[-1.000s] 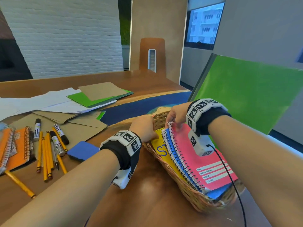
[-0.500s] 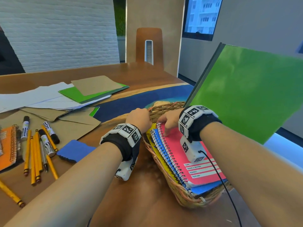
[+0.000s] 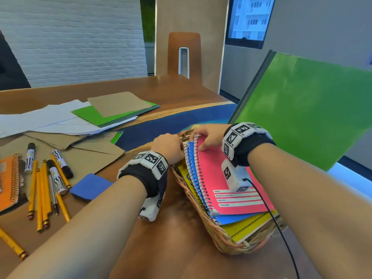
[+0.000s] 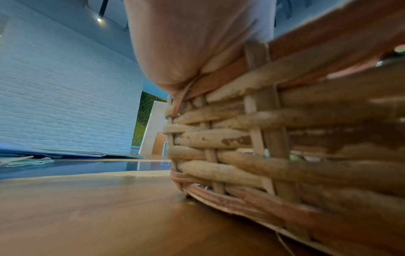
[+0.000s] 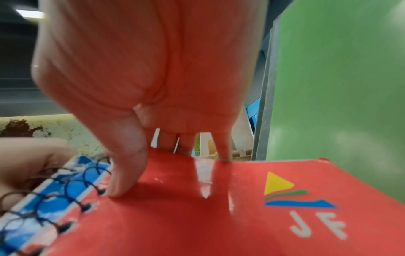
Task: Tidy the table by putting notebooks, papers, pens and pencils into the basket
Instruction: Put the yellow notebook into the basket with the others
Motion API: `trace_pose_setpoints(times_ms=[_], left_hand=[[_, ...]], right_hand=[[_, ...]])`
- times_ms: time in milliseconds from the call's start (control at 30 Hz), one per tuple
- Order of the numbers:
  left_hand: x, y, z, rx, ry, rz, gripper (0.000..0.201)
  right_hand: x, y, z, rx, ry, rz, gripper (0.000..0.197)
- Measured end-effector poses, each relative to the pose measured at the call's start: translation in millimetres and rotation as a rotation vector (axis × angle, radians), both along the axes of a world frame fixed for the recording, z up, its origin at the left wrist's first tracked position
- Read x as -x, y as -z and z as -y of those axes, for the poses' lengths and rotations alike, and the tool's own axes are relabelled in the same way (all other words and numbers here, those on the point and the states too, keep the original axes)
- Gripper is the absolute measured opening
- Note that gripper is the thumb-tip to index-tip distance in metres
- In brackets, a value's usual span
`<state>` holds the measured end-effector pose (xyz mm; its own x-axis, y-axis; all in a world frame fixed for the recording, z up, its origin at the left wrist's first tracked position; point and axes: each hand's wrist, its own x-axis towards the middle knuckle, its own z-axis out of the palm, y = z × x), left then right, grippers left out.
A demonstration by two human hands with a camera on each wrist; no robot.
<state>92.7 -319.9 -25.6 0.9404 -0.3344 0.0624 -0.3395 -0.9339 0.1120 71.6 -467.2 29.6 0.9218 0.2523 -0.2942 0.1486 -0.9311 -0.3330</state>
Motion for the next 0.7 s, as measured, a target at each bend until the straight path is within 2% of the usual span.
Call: trace_pose_setpoints(times_ms=[167,367,467,700], left_hand=[[-2.4,3.3,-1.1,0.035,0.012,-0.007,0.027],[0.2,2.9,1.5,0.031,-0.020,-0.014,0.020],[4.6,3.2,1.0,0.043,-0.039,0.000,0.019],[10.6,5.1,-5.3,0.275,-0.102,0.059,0.024]], right_hand=[[-0.9,11.6,-11.1,0.054,-0.034,-0.117,0.044],[4.3,20.2,-4.8,0.053,0.082,-0.061,0.063],[11.2,25.9,3.0,0.020,0.082,-0.064,0.071],[17.5,30.0,3.2,0.032,0.045,-0.183,0.066]])
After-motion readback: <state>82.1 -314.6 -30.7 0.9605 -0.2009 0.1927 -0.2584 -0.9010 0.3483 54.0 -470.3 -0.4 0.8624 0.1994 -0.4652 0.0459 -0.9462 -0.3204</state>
